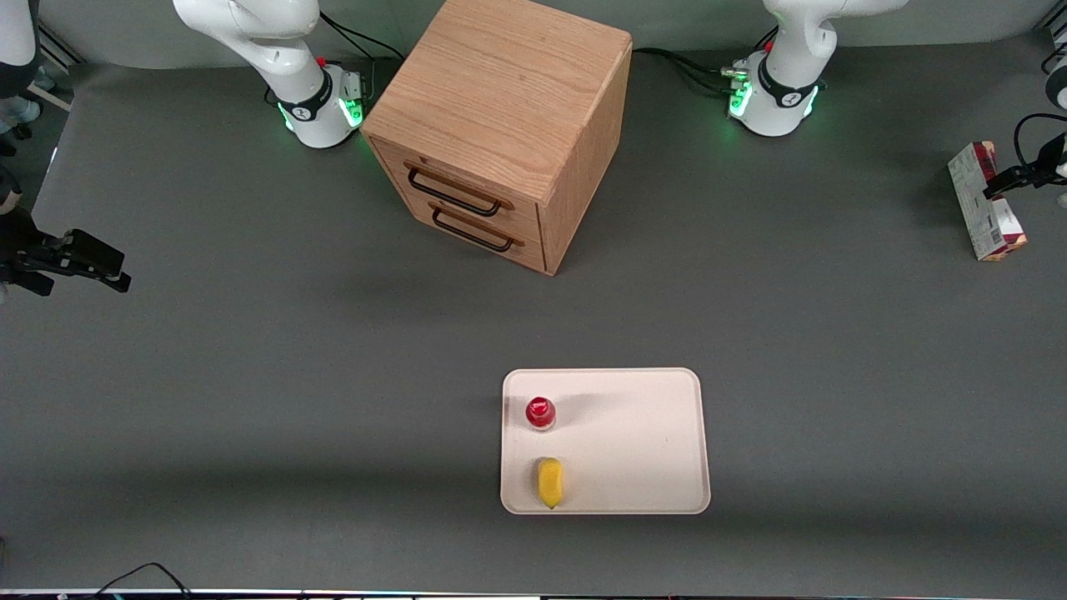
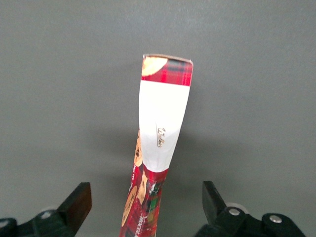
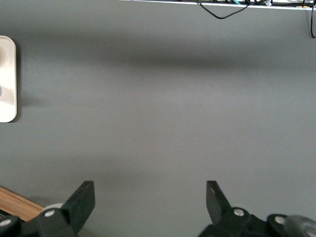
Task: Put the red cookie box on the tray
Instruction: 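Carry the held cookie box with the left gripper over the tray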
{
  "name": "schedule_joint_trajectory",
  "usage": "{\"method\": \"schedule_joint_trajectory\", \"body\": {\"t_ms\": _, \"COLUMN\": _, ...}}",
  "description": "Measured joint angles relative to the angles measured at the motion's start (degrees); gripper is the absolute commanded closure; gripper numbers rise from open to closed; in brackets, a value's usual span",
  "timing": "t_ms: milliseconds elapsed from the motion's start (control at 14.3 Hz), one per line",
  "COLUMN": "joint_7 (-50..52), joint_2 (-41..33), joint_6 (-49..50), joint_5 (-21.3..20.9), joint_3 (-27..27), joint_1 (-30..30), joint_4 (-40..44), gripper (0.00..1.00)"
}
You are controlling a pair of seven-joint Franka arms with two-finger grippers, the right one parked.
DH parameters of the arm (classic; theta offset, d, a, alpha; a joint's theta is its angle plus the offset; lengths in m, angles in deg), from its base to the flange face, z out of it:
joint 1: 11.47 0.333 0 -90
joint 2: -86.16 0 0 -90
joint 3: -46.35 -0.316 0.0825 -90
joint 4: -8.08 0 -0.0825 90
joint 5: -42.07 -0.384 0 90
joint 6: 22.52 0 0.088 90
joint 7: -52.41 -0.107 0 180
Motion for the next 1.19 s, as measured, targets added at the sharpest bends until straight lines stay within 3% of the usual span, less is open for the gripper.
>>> {"method": "schedule_joint_trajectory", "body": {"t_ms": 210, "joint_7": 0.0, "joint_2": 0.3, "joint_6": -2.2, "joint_5": 0.0, "joint_3": 0.0, "joint_1": 0.0, "joint_4": -1.4, "gripper": 0.01}}
{"method": "schedule_joint_trajectory", "body": {"t_ms": 420, "joint_7": -0.6, "joint_2": 2.2, "joint_6": -4.1, "joint_5": 1.6, "joint_3": -0.1, "joint_1": 0.0, "joint_4": -2.1, "gripper": 0.14}}
{"method": "schedule_joint_trajectory", "body": {"t_ms": 560, "joint_7": -3.2, "joint_2": 4.0, "joint_6": -4.6, "joint_5": 5.1, "joint_3": -0.1, "joint_1": 0.0, "joint_4": -2.2, "gripper": 0.23}}
{"method": "schedule_joint_trajectory", "body": {"t_ms": 630, "joint_7": -4.9, "joint_2": 5.0, "joint_6": -5.0, "joint_5": 7.5, "joint_3": -0.1, "joint_1": 0.0, "joint_4": -2.2, "gripper": 0.35}}
{"method": "schedule_joint_trajectory", "body": {"t_ms": 700, "joint_7": -6.8, "joint_2": 6.0, "joint_6": -5.4, "joint_5": 10.1, "joint_3": 0.0, "joint_1": 0.0, "joint_4": -2.2, "gripper": 0.62}}
{"method": "schedule_joint_trajectory", "body": {"t_ms": 840, "joint_7": -9.2, "joint_2": 7.5, "joint_6": -6.0, "joint_5": 13.6, "joint_3": 0.6, "joint_1": 0.0, "joint_4": -2.2, "gripper": 0.96}}
{"method": "schedule_joint_trajectory", "body": {"t_ms": 910, "joint_7": -9.5, "joint_2": 8.0, "joint_6": -6.4, "joint_5": 14.3, "joint_3": 1.1, "joint_1": 0.0, "joint_4": -2.2, "gripper": 1.0}}
{"method": "schedule_joint_trajectory", "body": {"t_ms": 1190, "joint_7": -9.9, "joint_2": 8.3, "joint_6": -7.4, "joint_5": 14.6, "joint_3": 2.4, "joint_1": 0.0, "joint_4": -1.9, "gripper": 1.0}}
